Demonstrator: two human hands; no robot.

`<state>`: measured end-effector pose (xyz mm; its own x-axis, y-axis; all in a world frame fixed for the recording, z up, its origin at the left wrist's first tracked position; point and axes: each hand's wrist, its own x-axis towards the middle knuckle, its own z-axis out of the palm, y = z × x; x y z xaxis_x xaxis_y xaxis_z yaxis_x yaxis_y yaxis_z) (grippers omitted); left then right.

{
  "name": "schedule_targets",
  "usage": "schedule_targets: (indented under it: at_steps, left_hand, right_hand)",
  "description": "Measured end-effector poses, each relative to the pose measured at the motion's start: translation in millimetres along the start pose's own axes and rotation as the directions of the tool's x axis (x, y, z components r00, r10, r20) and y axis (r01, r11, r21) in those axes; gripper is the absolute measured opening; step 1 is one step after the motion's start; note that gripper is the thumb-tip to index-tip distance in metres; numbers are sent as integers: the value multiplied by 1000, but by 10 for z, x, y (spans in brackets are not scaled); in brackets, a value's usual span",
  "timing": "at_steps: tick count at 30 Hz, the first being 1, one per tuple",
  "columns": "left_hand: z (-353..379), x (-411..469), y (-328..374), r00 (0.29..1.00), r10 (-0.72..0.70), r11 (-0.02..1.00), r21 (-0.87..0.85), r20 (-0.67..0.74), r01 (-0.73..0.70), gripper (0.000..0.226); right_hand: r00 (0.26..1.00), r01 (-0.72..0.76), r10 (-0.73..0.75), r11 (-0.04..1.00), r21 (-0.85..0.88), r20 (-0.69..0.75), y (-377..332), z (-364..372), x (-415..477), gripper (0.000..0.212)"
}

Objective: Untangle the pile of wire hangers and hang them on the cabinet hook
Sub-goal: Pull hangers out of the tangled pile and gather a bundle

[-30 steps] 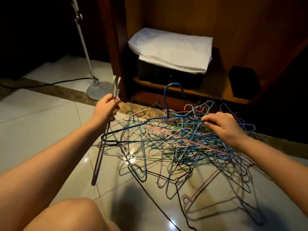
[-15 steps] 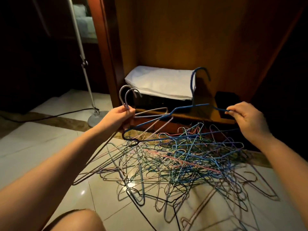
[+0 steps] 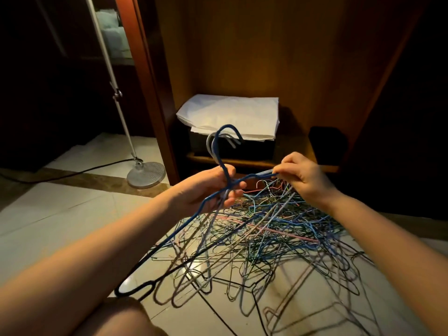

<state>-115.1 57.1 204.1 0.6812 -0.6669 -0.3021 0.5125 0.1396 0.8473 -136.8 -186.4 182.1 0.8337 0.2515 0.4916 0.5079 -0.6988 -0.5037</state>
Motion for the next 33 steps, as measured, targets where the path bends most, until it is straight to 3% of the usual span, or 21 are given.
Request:
schedule_targets:
  at_steps: [3,5,7,10,13,16,19,24,29,33]
  left_hand:
    - [-1,-54,-6,987,51,999,-22,151,-49,24]
    - [-20,-101,6,974,73,997,-36,216,-67,43]
    - [-50,-84,22,971,86,996,-13,223,-85,43]
    - [28,-69,66,972,76,994,54,224,-91,20]
    - [59,-17,48,975,38,989,128,218,-67,31]
    - [70,20,1,989,27,978,199,145,-56,27]
    - [-26,76,-76,999,51,951,306,-1,-48,18]
    - [-353,194,-316,994,-31,949,308,-101,61,8]
    - [-723,486,-725,967,-11,967,243,-254,75,10]
    - [-951,657,-958,925,43,934,344,-378,97,8]
  right_hand:
    - [998,4,-7,999,-46,-64,-9,13,0,20]
    - [997,8,-14,996,-89,-74,2,21,-8,23]
    - [996,44,-56,983,-178,-67,17,33,-7,25]
    - [981,80,-140,925,-373,-136,63,27,40,22]
    - [963,54,-173,875,-480,-207,95,37,134,23]
    - [971,12,-132,862,-507,-201,117,137,195,23]
    - [993,-52,-9,854,-518,-115,171,282,161,35]
    - [978,-38,145,833,-552,152,440,598,-127,42]
    - [875,-106,358,799,-592,327,969,960,-479,45]
    - [768,-116,468,773,-624,437,1279,1205,-639,49]
